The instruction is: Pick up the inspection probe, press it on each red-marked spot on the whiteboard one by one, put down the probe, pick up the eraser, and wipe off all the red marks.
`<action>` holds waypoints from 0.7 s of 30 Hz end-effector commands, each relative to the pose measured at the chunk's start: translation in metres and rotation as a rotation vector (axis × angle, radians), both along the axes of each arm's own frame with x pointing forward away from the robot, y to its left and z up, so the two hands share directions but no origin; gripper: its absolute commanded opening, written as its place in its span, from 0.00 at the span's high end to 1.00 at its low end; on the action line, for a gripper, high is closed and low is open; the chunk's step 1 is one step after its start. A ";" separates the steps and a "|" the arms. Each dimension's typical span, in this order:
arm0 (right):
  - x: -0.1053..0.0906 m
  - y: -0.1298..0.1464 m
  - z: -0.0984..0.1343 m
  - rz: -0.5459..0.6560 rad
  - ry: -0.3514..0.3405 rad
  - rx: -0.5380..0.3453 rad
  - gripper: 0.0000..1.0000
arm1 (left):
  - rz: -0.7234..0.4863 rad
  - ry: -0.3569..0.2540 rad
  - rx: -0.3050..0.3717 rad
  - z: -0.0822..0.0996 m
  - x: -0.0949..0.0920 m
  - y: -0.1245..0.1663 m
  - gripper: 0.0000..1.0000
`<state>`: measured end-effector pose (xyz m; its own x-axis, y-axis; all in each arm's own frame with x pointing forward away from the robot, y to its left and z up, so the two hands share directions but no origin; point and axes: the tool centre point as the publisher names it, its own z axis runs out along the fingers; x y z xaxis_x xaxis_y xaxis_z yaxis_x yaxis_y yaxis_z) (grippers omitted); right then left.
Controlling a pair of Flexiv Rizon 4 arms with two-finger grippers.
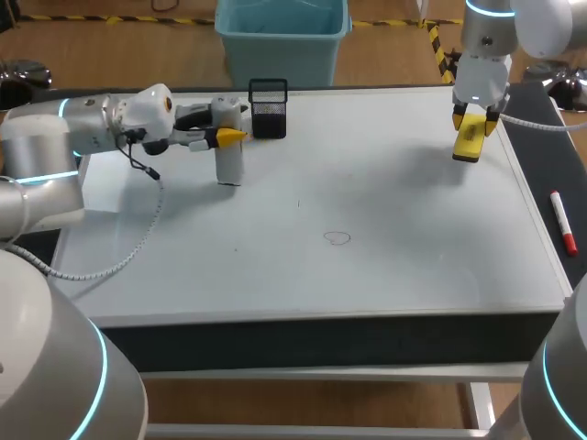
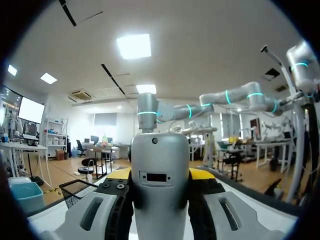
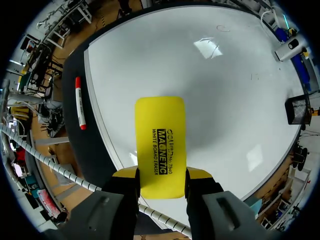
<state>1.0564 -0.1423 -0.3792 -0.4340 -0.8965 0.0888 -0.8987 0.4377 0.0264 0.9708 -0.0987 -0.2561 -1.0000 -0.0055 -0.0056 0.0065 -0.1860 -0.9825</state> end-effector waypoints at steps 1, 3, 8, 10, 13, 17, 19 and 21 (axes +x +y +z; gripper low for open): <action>0.000 -0.001 0.001 0.002 0.000 -0.002 1.00 | 0.014 -0.007 -0.013 0.002 -0.004 0.012 1.00; 0.000 -0.001 0.001 0.002 0.000 -0.002 1.00 | 0.013 -0.013 -0.016 0.002 -0.006 0.015 1.00; 0.000 -0.001 0.001 0.002 0.000 -0.002 1.00 | 0.013 -0.013 -0.016 0.002 -0.006 0.015 1.00; 0.000 -0.001 0.001 0.002 0.000 -0.002 1.00 | 0.013 -0.013 -0.016 0.002 -0.006 0.015 1.00; 0.000 -0.001 0.001 0.002 0.000 -0.002 1.00 | 0.013 -0.013 -0.016 0.002 -0.006 0.015 1.00; 0.000 -0.001 0.001 0.002 0.000 -0.002 1.00 | 0.013 -0.013 -0.016 0.002 -0.006 0.015 1.00; -0.005 0.010 0.005 0.028 -0.007 -0.022 1.00 | 0.013 -0.013 -0.016 0.002 -0.006 0.015 1.00; -0.015 0.021 0.006 0.053 -0.012 -0.019 1.00 | 0.013 -0.013 -0.016 0.002 -0.006 0.015 1.00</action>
<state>1.0533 -0.1324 -0.3788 -0.3951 -0.9143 0.0897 -0.9165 0.3990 0.0300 0.9654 -0.0836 -0.2539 -0.9997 -0.0186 -0.0169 0.0203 -0.2000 -0.9796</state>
